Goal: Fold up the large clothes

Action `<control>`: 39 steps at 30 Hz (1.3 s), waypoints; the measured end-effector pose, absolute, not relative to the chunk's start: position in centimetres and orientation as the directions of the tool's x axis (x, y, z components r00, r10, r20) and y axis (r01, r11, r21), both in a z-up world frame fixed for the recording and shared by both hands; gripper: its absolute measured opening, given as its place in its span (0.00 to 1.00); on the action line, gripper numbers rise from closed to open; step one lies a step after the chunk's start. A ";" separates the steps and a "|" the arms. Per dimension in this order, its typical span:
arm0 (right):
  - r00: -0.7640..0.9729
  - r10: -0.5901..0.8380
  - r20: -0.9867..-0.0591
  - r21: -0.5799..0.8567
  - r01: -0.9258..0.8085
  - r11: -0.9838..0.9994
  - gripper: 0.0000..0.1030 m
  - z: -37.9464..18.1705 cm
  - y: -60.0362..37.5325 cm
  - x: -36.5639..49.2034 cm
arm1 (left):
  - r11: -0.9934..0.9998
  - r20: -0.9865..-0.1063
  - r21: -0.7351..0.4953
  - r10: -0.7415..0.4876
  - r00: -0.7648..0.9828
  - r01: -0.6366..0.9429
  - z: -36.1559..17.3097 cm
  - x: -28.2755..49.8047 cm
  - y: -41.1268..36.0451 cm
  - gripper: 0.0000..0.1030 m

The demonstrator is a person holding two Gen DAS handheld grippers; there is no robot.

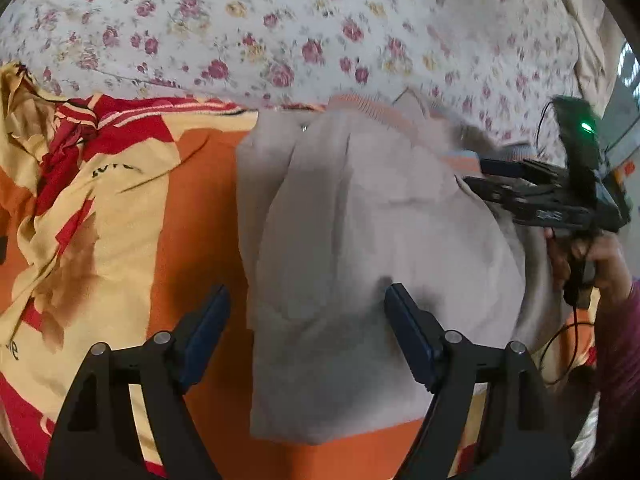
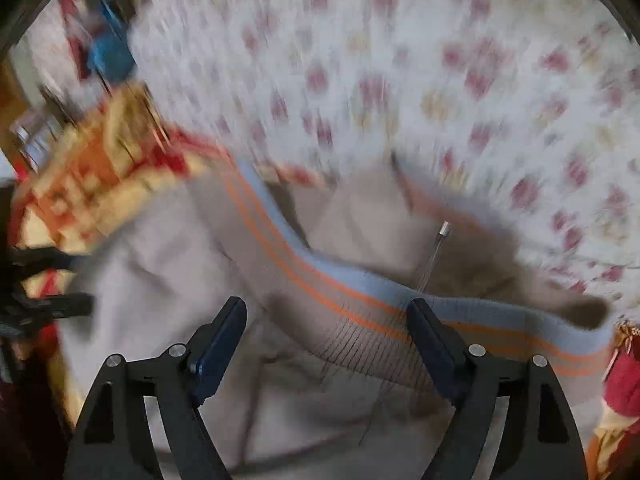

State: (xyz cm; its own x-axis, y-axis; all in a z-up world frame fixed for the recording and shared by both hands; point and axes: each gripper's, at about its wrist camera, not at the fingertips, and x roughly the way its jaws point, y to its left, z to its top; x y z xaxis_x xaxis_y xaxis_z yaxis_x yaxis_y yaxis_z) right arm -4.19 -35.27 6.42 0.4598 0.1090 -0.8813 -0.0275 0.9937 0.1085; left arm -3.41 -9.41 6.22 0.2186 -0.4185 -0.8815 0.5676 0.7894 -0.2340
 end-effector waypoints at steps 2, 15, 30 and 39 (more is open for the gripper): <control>0.438 0.075 -0.896 0.075 -0.016 0.997 0.32 4.9 -34.9 -3.9 | 0.786 -0.887 -0.239 -0.415 0.200 0.571 5.8 -3.1 -9.6 0.77; 0.547 -0.048 -0.836 0.046 0.158 0.986 0.08 4.1 -36.1 0.8 | 0.814 -0.871 -0.232 -0.417 0.259 0.533 6.0 -1.8 -9.3 0.77; 0.465 -0.135 -0.875 0.116 0.471 0.874 0.69 7.2 -46.1 -20.6 | 0.852 -0.875 -0.147 -0.349 0.335 0.502 5.3 -2.3 -9.7 0.77; 0.480 -0.179 -0.859 0.107 0.510 0.853 0.02 5.2 -47.7 -23.2 | 0.867 -0.876 -0.050 -0.277 0.396 0.496 3.9 -2.2 -10.1 0.83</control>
State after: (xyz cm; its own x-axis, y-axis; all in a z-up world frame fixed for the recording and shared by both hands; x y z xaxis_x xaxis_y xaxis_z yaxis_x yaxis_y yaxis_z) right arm -23.25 -47.71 5.21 0.4801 -0.1795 -0.8587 0.5104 0.8533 0.1070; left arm -2.24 -10.09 3.95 0.3956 -0.2766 -0.8758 0.4957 0.8671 -0.0500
